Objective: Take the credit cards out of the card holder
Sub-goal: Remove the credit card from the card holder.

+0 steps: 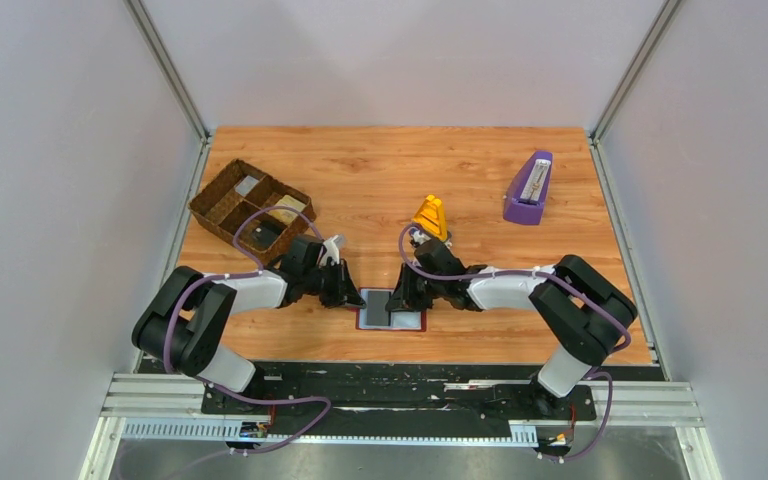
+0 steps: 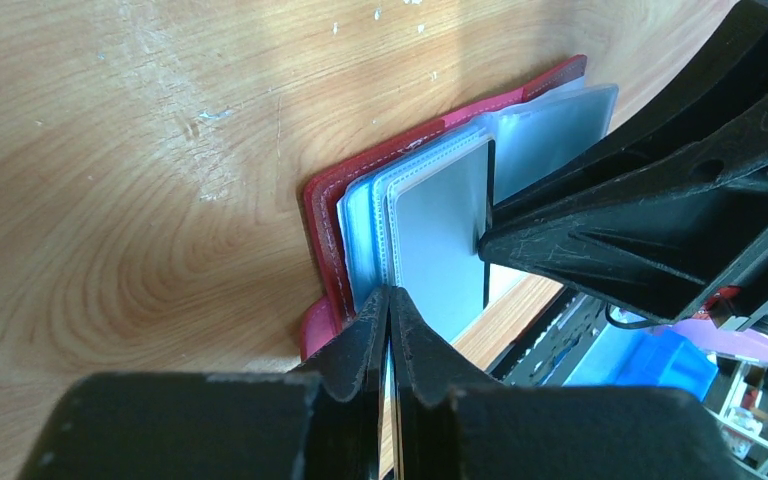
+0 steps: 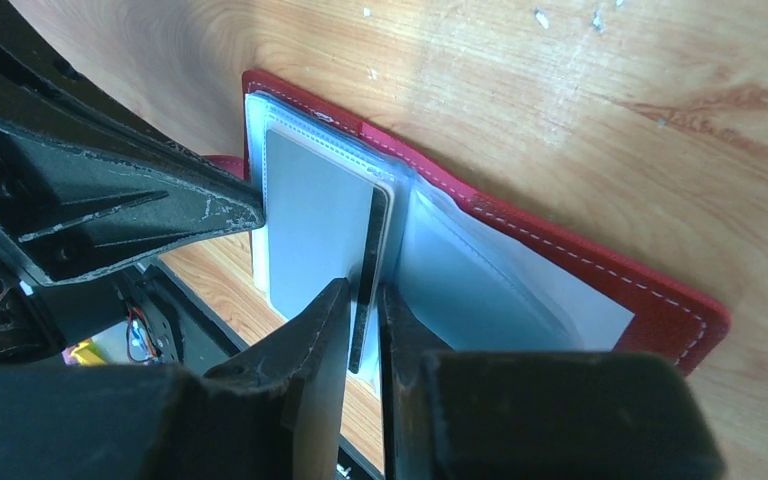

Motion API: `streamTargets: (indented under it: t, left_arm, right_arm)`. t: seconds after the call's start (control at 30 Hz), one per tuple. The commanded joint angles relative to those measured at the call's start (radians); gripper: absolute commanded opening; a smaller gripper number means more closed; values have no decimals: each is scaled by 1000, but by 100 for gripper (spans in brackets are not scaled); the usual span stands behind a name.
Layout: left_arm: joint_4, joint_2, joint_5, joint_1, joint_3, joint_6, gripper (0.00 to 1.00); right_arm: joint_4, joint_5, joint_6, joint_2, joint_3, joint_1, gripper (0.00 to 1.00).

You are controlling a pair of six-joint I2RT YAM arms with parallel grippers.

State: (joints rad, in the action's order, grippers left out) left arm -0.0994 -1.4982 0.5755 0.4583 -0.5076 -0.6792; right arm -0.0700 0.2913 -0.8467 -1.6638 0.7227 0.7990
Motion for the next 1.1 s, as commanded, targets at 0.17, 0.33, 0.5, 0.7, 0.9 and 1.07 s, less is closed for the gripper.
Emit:
streamTargets:
  t: [0.17, 0.33, 0.5, 0.7, 0.9, 1.07]
  left_arm:
    - [10, -30, -59, 5, 29, 7, 11]
    - [16, -36, -69, 5, 27, 9, 11]
    - [31, -48, -92, 5, 26, 14, 11]
    - [29, -61, -95, 5, 26, 12, 11]
    - [27, -58, -93, 5, 26, 6, 11]
    - [31, -46, -91, 5, 29, 5, 11]
  right_arm:
    - [-295, 82, -28, 51, -107, -24, 0]
    - [-320, 99, -28, 64, -127, -35, 0]
    - [-306, 102, -27, 77, -140, -44, 0]
    - [-297, 126, -20, 78, -138, -50, 7]
    - [-268, 112, -33, 73, -120, -50, 16]
    - [-188, 70, -44, 63, -92, -50, 19]
